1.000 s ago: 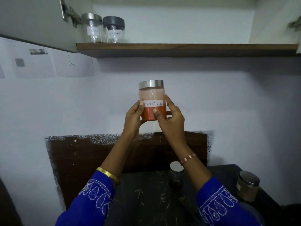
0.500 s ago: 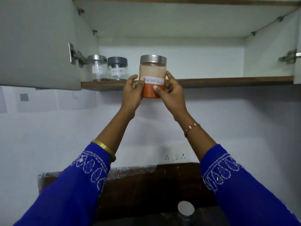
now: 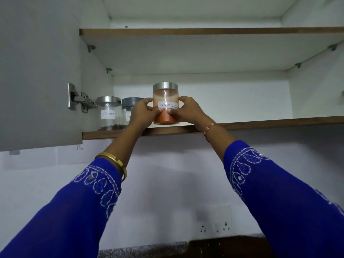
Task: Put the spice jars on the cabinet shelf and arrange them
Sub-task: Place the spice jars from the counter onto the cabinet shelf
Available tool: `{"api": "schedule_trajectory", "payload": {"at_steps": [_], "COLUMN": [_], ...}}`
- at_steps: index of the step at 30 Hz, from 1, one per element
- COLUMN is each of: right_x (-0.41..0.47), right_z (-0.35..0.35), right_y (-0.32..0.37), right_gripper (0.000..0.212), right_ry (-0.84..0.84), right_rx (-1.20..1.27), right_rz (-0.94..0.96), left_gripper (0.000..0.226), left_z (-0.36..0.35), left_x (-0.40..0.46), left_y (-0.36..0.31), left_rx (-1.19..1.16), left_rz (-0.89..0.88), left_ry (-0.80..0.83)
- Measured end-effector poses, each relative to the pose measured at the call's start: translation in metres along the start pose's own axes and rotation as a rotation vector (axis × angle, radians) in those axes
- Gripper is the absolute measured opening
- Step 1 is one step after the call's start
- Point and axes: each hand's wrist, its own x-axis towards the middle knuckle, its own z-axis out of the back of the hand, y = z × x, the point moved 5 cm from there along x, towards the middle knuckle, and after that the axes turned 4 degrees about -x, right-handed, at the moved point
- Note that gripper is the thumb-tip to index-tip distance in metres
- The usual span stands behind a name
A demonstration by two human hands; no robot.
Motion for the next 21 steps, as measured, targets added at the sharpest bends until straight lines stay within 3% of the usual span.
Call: {"api": "schedule_trajectory", "payload": {"at_steps": [6,11,17,21], "right_x": [0.027,0.04,0.048,0.047], "right_z": [-0.019,-0.034,-0.046,-0.047], "right_y": [-0.008,-0.012,-0.01,-0.013], "right_gripper": [0.043,0.05,0.047,0.049], "right_ry": [0.126,0.057,0.103,0.144], "right_rx": [-0.145,-0.246,-0.352,-0.341], "right_rz": [-0.063,-0.042,-0.046,-0.114], "left_gripper": [0.04,0.024,0.017,0.013], "left_z": [-0.006,-0.013,-0.015,-0.013], "left_x": [0.017,0.021,0.026,0.025], "left_y": [0.016,0.017,0.022,0.022], "left_rx": [0.182,0.427,0.456,0.416], "left_rz": [0.008,0.055,0.123,0.13], "left_ry": [-0.012,-0.018,0.104,0.078]}}
